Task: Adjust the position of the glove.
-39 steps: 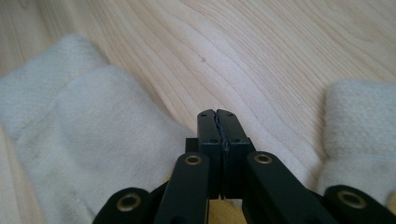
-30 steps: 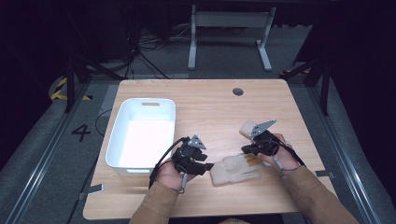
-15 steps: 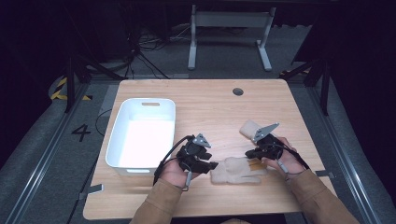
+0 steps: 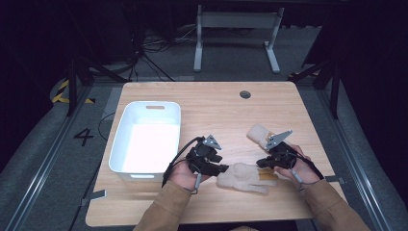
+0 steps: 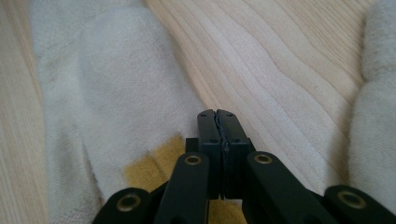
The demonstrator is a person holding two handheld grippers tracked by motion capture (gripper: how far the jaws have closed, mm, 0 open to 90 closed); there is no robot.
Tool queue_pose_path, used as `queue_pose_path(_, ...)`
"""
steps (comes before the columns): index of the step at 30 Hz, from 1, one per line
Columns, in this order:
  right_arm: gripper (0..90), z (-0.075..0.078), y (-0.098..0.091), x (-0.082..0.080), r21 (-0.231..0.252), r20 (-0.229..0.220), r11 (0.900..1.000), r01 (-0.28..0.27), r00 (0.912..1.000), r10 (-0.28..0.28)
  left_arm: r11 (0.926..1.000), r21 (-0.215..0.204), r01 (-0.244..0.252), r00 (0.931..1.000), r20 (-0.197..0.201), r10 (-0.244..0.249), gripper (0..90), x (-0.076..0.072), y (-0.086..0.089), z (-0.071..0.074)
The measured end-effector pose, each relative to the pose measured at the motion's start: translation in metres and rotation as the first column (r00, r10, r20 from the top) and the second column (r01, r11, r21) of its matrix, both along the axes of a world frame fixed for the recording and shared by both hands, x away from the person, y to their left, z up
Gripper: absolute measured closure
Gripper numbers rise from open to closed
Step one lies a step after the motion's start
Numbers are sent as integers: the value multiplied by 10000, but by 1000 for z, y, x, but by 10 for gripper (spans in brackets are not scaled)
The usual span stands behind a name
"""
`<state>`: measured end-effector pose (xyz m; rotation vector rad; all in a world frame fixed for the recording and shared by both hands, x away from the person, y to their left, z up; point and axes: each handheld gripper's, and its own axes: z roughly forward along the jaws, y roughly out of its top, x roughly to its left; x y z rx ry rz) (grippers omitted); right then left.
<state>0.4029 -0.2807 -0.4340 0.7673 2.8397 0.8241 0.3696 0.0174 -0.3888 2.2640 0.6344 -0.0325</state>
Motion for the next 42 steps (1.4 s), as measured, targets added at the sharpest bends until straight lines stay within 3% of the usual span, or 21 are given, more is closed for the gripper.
queue_pose_path(14, 843, 16, -4, -5, 876, 529, 9958, 281, 9981, -328, 9993, -211, -311, 9995, 19, 311, 527, 3, 3, 2)
queue_pose_path(22, 818, 27, -12, -8, 1310, 1098, 9898, 559, 9915, -706, 9985, -316, -436, 9990, 43, 438, 517, 4, 4, 4)
queue_pose_path(35, 712, 38, -32, -5, 1943, 1589, 9703, 1440, 9715, -1760, 9976, -353, -593, 9982, 79, 596, 509, 5, 6, 3)
queue_pose_path(42, 612, 41, -43, 0, 2118, 1887, 9537, 2137, 9485, -2545, 9971, -344, -683, 9976, 69, 686, 507, 4, 8, 2)
